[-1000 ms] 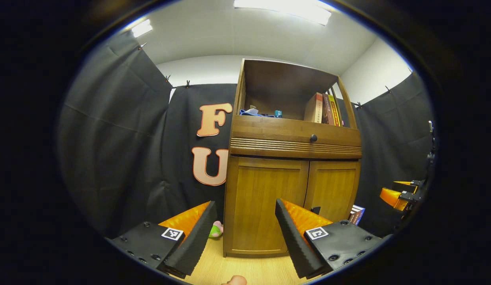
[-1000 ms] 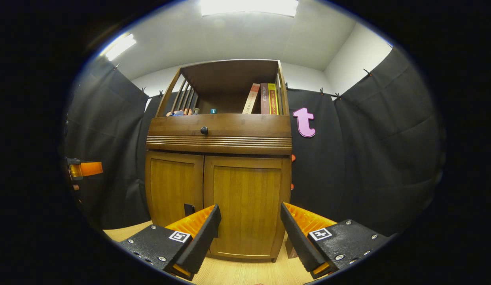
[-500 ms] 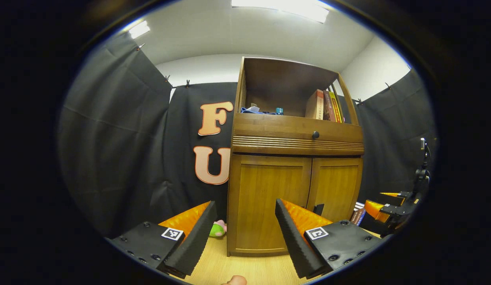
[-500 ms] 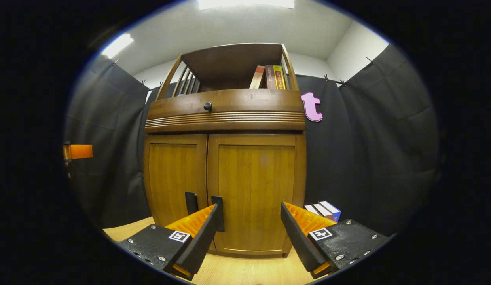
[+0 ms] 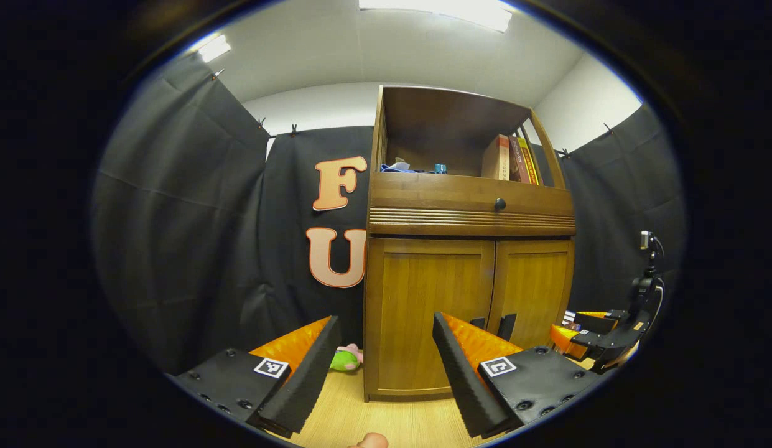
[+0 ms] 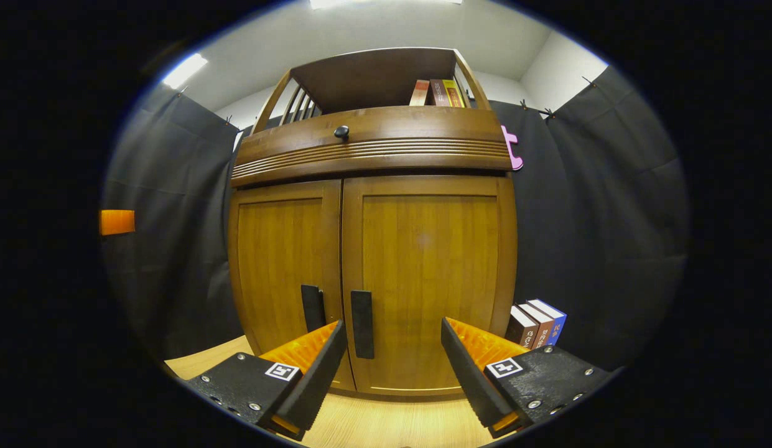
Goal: Open the right door of the double-door shoe cabinet with the right hand, and open the left door with the left hand.
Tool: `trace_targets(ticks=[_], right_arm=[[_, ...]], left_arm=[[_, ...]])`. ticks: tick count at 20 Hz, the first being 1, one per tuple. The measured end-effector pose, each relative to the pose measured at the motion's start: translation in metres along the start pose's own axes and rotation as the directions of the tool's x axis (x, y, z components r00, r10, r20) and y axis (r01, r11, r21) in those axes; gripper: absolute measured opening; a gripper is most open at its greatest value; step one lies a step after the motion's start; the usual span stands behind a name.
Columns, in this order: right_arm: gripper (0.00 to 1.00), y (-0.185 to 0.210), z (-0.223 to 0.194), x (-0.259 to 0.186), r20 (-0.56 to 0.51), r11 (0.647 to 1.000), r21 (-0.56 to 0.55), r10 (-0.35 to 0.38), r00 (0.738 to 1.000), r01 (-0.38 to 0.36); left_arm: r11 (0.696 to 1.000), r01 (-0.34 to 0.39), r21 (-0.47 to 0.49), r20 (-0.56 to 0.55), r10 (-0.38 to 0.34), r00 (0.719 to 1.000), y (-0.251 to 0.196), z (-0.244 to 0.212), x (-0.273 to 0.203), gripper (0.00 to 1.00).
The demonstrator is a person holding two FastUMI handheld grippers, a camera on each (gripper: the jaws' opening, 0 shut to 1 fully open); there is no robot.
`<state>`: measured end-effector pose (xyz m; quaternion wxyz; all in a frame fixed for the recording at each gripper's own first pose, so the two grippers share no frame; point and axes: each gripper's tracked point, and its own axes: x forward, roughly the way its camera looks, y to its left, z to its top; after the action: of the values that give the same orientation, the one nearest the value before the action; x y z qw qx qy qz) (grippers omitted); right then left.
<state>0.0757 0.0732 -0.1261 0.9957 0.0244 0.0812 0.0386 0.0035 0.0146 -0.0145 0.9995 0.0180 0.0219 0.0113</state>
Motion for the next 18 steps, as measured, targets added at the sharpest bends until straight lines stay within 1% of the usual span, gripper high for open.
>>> trace_targets(ticks=[4, 10, 14, 15, 16, 17, 18], right_arm=[[0.94, 0.013, -0.016, 0.021, -0.029, 1.000, -0.012, 0.005, 1.000, -0.005], [0.94, 0.023, -0.037, 0.055, -0.058, 1.000, -0.015, -0.009, 0.998, 0.008], [0.92, 0.032, -0.047, 0.078, -0.077, 1.000, -0.005, -0.003, 0.997, 0.002], [1.00, 0.034, -0.049, 0.083, -0.077, 1.000, -0.016, -0.006, 0.997, 0.005], [0.87, 0.037, -0.052, 0.087, -0.076, 1.000, -0.030, -0.006, 0.997, 0.004], [0.96, 0.039, -0.054, 0.091, -0.076, 0.999, -0.039, -0.005, 0.997, 0.002], [0.81, 0.042, -0.056, 0.096, -0.078, 0.999, -0.043, -0.003, 0.997, -0.001]], left_arm=[[1.000, 0.010, -0.004, -0.018, -0.010, 1.000, 0.004, -0.012, 0.001, 0.96], [1.000, -0.013, 0.006, -0.024, 0.013, 1.000, 0.022, -0.018, 0.002, 0.96], [1.000, -0.021, 0.016, -0.026, 0.022, 0.999, 0.030, -0.022, 0.000, 0.96], [1.000, -0.021, 0.015, -0.025, 0.021, 0.999, 0.031, -0.023, 0.000, 0.96], [1.000, -0.019, 0.014, -0.024, 0.020, 1.000, 0.032, -0.023, 0.001, 0.96], [1.000, -0.018, 0.014, -0.023, 0.018, 1.000, 0.031, -0.023, 0.000, 0.96], [1.000, -0.016, 0.014, -0.022, 0.016, 1.000, 0.031, -0.024, 0.001, 0.96]])
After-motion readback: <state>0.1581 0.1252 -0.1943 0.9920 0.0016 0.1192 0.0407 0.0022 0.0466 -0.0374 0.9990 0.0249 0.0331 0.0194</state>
